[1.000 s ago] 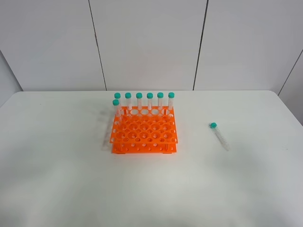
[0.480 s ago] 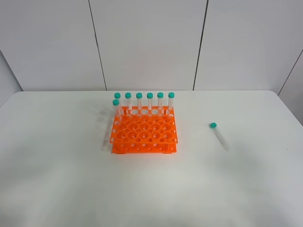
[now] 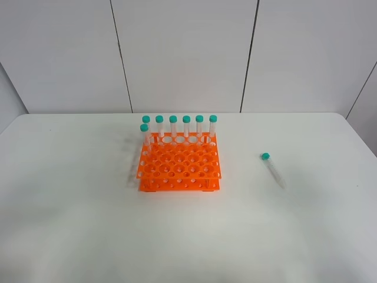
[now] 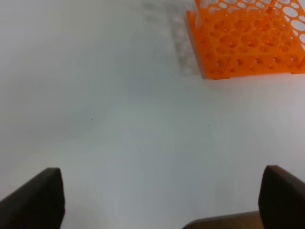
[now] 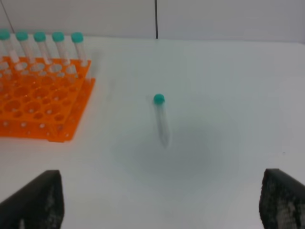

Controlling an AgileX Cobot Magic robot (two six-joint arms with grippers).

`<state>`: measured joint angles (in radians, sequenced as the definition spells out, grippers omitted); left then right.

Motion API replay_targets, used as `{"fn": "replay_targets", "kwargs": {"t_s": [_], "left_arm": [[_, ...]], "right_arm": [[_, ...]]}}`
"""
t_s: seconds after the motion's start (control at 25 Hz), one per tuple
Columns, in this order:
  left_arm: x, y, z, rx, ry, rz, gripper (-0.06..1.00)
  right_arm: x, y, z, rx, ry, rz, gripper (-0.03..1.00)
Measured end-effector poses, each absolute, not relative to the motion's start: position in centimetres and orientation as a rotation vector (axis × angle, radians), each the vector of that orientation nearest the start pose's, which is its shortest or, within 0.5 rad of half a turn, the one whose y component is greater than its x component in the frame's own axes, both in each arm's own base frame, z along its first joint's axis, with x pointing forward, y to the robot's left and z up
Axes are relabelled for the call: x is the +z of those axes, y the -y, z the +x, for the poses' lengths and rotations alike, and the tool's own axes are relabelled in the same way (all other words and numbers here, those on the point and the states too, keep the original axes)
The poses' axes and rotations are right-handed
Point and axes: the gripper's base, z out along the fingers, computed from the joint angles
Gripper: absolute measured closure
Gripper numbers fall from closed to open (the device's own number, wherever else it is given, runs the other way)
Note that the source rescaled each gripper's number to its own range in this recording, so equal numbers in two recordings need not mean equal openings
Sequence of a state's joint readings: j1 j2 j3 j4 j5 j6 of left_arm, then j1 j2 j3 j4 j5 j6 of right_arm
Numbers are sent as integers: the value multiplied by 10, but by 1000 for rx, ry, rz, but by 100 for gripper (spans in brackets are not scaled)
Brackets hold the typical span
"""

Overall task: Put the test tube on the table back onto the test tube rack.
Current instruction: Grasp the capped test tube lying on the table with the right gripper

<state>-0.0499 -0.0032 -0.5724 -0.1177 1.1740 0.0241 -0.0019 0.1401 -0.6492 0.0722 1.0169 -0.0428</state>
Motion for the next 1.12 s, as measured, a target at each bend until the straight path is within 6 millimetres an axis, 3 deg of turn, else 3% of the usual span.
{"fn": "replay_targets", "kwargs": {"t_s": [0.24,0.4,0.56,0.68,0.84,1.12], "left_arm": [[288,9,-20,-156,-2078,96,5],[288,9,-20,-156,-2077,96,5],[288,9,-20,-156,-2077,96,5],[288,9,-20,-156,-2077,96,5],[288,9,-20,-156,-2077,96,5],[288,9,-20,-156,-2077,96,5]], "right_arm": [[378,-9,59,80,-2043,-94,-3],[406,-15,118,149,-2133,-138,0],[414,-17,182,171,-2247,-188,8],[406,-17,229,182,-2343,-208,9],[379,-18,278,200,-2462,-220,10],[298,-20,339,220,-2702,-240,10]]}}
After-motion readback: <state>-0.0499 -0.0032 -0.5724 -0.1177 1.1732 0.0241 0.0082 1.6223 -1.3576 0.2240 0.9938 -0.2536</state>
